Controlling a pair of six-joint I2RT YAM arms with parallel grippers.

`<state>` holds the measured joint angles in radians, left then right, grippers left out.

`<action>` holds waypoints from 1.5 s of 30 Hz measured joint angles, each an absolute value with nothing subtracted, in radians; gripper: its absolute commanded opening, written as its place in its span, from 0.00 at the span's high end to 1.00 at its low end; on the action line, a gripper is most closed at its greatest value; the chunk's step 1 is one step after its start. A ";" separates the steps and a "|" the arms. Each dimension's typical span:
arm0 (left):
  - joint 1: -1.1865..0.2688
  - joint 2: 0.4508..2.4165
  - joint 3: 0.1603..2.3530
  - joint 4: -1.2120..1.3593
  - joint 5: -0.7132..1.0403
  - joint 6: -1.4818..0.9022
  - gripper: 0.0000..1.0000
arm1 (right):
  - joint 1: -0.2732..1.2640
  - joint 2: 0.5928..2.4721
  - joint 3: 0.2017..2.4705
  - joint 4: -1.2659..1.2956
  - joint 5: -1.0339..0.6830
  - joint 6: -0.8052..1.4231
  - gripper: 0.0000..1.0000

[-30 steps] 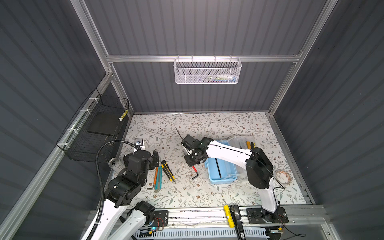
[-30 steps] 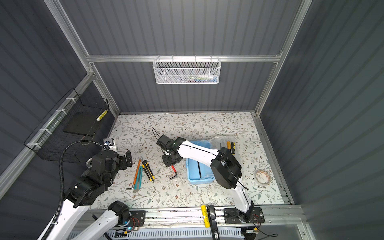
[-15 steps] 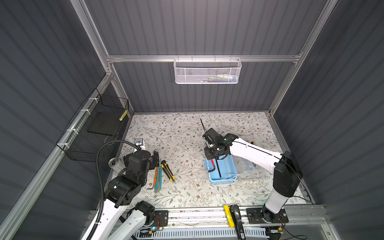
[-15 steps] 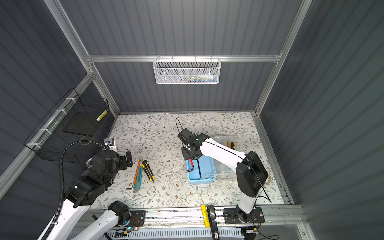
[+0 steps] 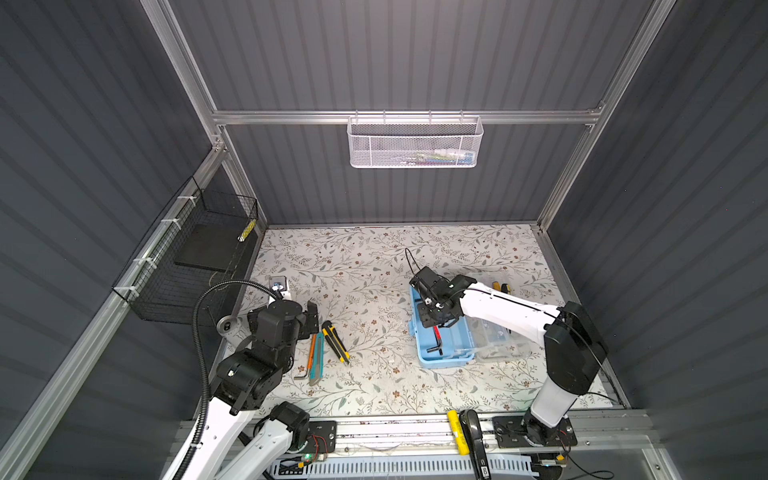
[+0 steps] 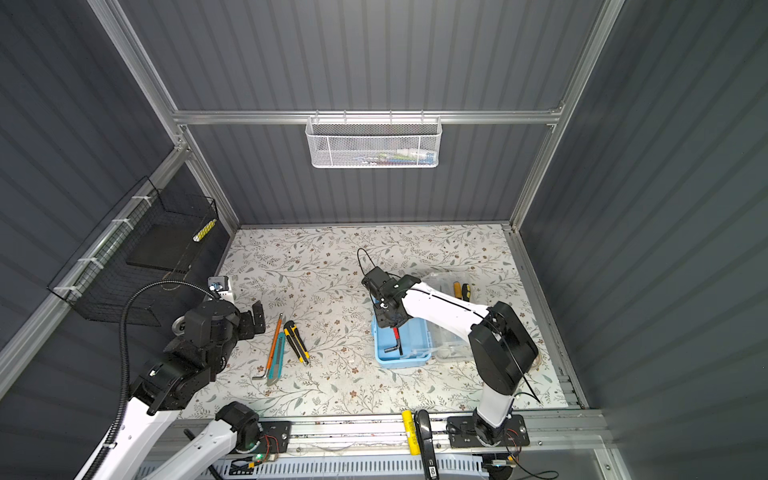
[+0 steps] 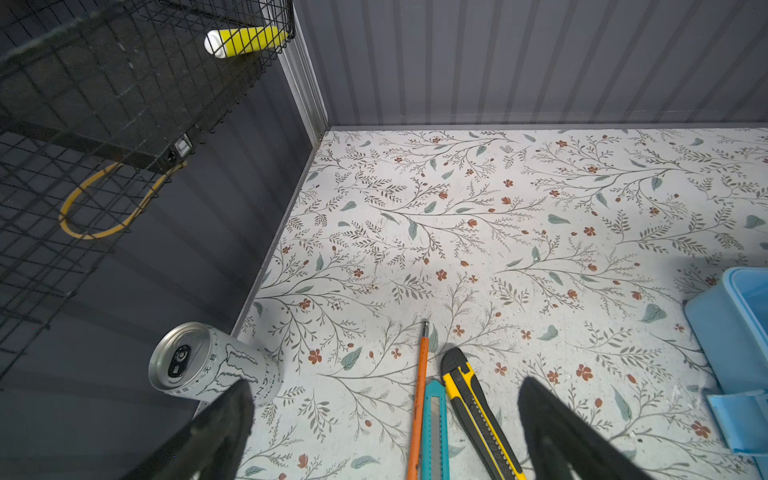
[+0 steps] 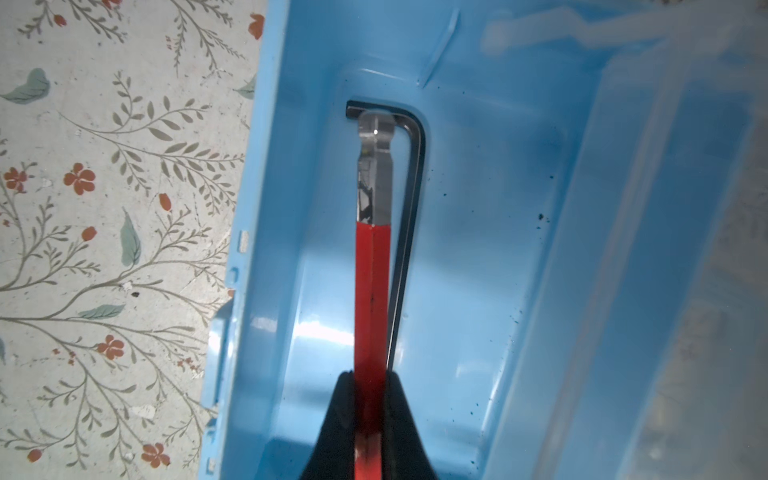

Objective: Pack the tool kit
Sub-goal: 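Carry the red-handled hex key with the right gripper into the blue box, then open the right gripper to drop the red hex key beside the black one, then move the right gripper back over the yellow-black utility knife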

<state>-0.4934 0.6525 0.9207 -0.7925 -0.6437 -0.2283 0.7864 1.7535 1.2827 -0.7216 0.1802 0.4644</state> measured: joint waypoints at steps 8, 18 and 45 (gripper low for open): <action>-0.491 0.656 0.921 -0.793 -0.644 -0.228 0.00 | 0.795 1.841 1.283 -0.689 0.180 0.468 1.00; -0.491 0.661 0.921 -0.793 -0.644 -0.228 0.01 | 0.796 1.890 1.284 -0.654 0.183 0.475 0.88; -0.491 0.643 0.921 -0.793 -0.645 -0.229 0.01 | 0.964 1.767 1.482 -0.644 0.192 0.387 0.56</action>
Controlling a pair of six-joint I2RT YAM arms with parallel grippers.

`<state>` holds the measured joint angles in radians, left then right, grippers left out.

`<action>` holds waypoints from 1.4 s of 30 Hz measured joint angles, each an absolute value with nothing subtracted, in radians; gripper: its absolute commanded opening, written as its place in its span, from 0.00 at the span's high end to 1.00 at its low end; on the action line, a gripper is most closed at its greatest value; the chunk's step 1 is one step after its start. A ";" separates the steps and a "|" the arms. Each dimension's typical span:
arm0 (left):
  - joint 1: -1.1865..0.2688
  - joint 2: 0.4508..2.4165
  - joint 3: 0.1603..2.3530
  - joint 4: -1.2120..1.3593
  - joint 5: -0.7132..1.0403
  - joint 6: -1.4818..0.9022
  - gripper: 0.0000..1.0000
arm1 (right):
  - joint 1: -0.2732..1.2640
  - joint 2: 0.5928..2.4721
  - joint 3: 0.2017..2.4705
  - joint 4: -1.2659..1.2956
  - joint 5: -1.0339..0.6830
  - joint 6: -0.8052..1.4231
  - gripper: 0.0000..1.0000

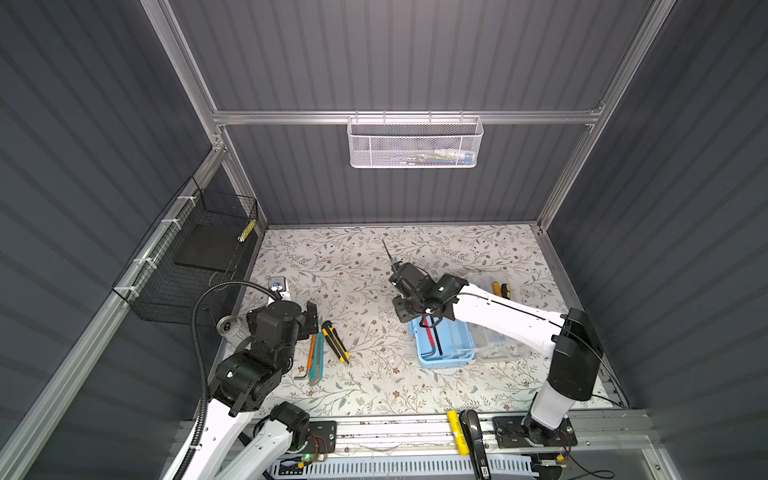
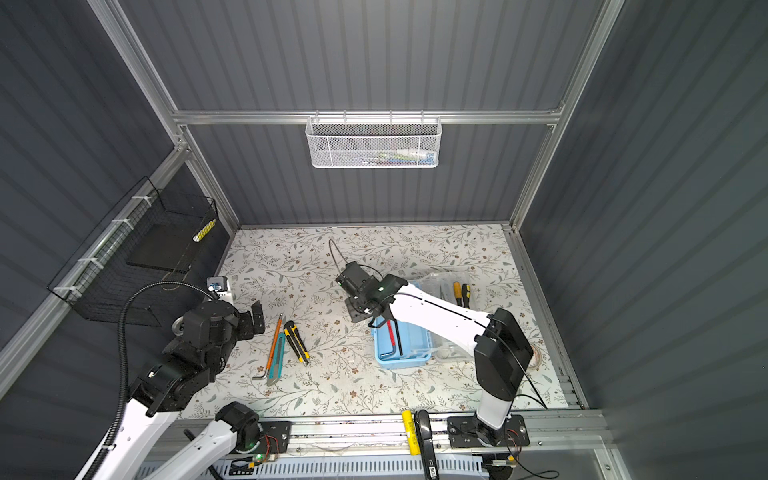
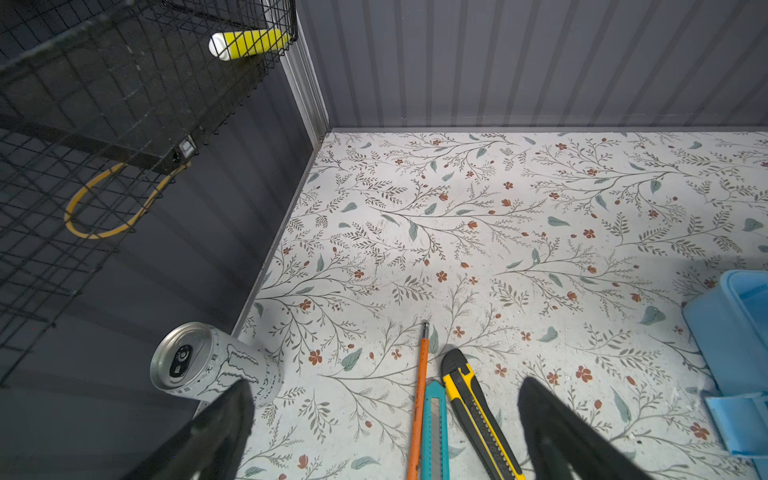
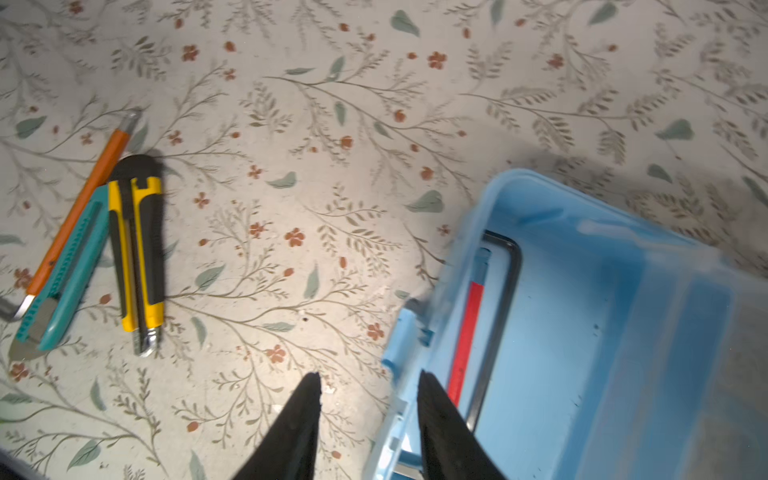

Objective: Pack the tool kit
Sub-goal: 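Move the right gripper back over the yellow-black utility knife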

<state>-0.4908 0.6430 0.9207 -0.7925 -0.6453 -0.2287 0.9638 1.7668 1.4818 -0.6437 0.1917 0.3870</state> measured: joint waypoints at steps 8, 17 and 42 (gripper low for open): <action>-0.491 0.612 0.921 -0.793 -0.660 -0.229 0.01 | 1.087 1.956 1.567 -0.529 0.075 0.325 0.46; -0.491 0.575 0.921 -0.793 -0.683 -0.232 0.00 | 1.120 2.129 1.734 -0.503 -0.035 0.312 0.37; -0.491 0.542 0.921 -0.793 -0.700 -0.237 0.00 | 1.172 2.422 2.012 -0.609 0.026 0.347 0.33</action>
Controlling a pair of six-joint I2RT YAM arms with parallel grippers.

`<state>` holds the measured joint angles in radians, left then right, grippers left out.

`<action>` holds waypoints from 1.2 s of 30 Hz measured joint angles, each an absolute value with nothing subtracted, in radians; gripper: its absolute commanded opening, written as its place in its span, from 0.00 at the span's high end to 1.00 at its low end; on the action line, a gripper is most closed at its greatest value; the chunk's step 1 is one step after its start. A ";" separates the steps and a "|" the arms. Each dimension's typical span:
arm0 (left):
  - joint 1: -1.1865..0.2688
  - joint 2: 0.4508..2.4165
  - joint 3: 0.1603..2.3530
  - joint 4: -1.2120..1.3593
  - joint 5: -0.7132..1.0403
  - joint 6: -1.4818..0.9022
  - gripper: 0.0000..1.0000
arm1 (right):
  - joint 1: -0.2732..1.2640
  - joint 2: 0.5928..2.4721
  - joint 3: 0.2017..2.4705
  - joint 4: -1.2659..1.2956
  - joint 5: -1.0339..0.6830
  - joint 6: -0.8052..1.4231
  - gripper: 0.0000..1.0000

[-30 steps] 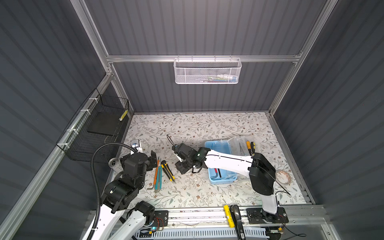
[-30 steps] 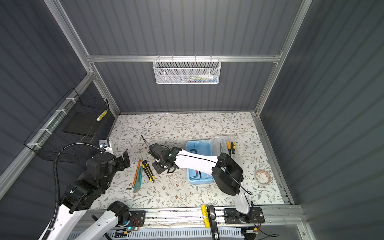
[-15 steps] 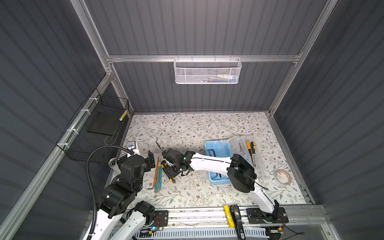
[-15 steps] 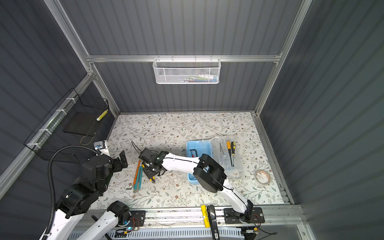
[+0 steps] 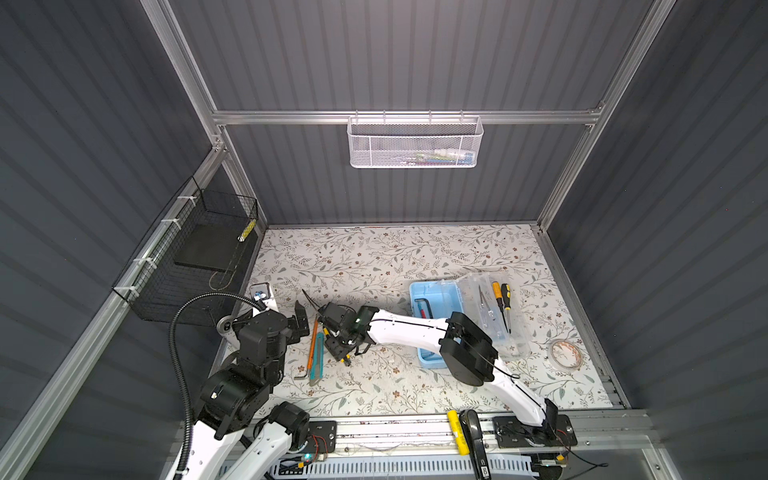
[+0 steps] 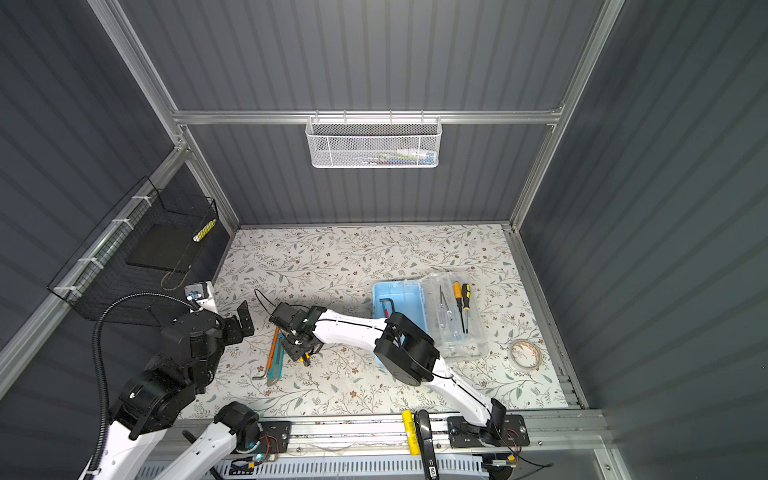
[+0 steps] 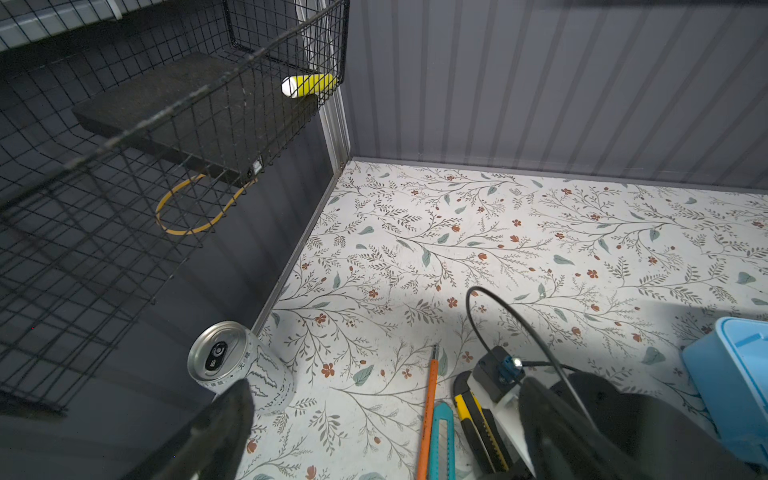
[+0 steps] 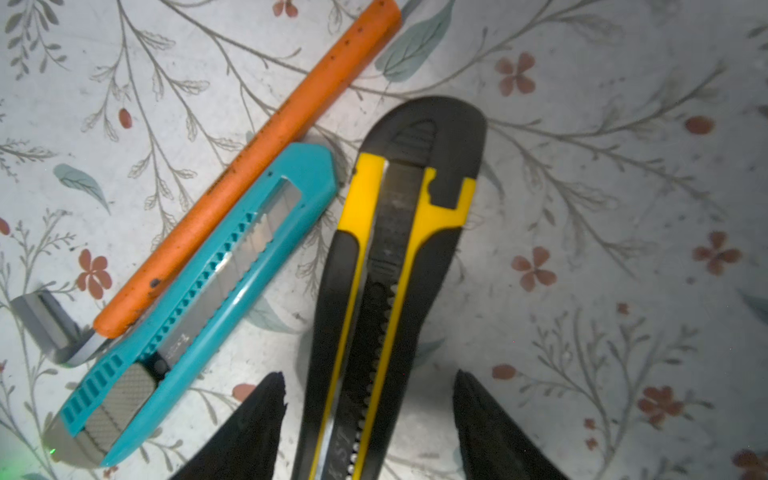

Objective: Pack the tool kit
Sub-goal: 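Move the right gripper back over the yellow-black utility knife, then grasp the yellow-black utility knife with the right gripper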

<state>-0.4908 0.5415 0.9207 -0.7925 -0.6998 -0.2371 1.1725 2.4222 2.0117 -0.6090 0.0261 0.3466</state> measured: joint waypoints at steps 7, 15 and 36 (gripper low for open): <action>-0.491 0.541 0.921 -0.793 -0.700 -0.237 0.00 | 1.180 2.463 2.076 -0.627 0.031 0.336 0.38; -0.491 0.542 0.921 -0.793 -0.699 -0.237 0.01 | 1.180 2.481 2.108 -0.652 0.065 0.334 0.52; -0.490 0.546 0.921 -0.793 -0.699 -0.237 0.01 | 1.165 2.417 2.030 -0.665 0.086 0.334 0.78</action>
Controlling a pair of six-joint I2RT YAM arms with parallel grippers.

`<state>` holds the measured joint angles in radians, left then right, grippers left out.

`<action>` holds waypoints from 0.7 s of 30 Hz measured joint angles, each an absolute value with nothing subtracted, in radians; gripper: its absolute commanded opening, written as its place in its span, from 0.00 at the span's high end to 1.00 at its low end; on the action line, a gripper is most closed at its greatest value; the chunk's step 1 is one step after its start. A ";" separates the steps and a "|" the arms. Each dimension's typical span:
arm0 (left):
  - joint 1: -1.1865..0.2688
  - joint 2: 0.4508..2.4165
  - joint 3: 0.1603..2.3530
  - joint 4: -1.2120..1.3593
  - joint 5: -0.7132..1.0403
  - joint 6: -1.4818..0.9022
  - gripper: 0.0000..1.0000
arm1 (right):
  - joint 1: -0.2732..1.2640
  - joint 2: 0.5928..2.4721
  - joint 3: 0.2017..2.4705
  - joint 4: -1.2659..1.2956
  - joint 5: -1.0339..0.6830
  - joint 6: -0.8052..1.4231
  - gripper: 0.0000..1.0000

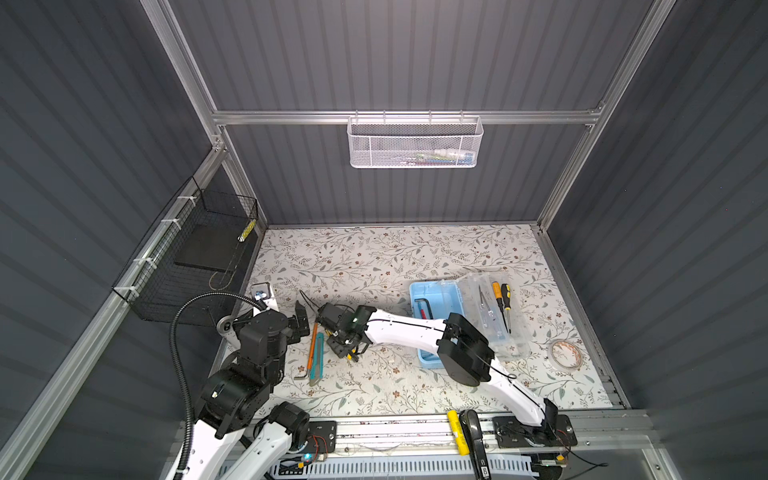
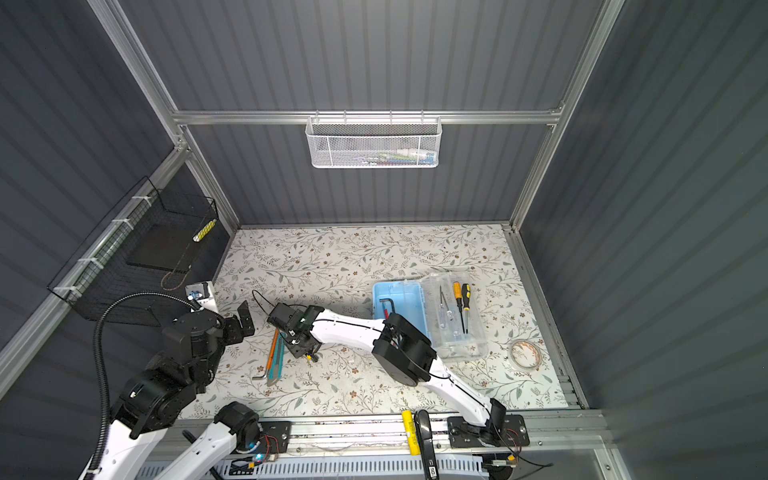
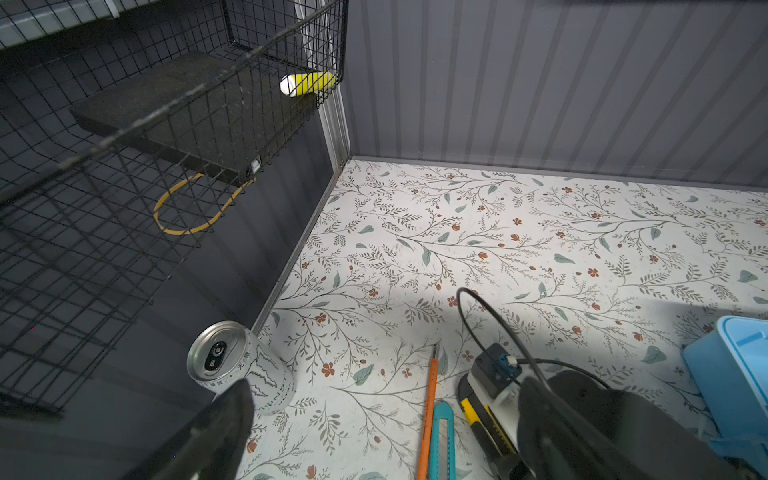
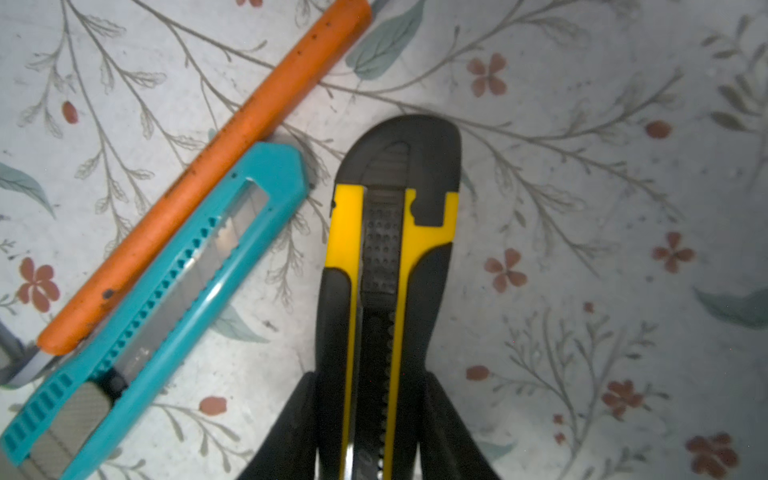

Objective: Pack the tool kit
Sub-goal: 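Grasp the yellow-black utility knife with the right gripper, then carry the yellow-black utility knife with the right gripper over the clear tray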

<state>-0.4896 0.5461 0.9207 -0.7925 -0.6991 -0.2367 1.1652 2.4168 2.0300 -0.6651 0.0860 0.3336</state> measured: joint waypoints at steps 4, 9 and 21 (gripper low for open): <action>-0.490 0.546 0.921 -0.793 -0.696 -0.236 0.01 | 1.144 2.302 1.922 -0.636 0.086 0.344 0.79; -0.490 0.556 0.921 -0.793 -0.696 -0.236 0.00 | 1.084 2.111 1.764 -0.570 0.085 0.373 0.80; -0.490 0.575 0.921 -0.793 -0.688 -0.236 0.01 | 0.873 1.657 1.332 -0.520 0.158 0.440 0.80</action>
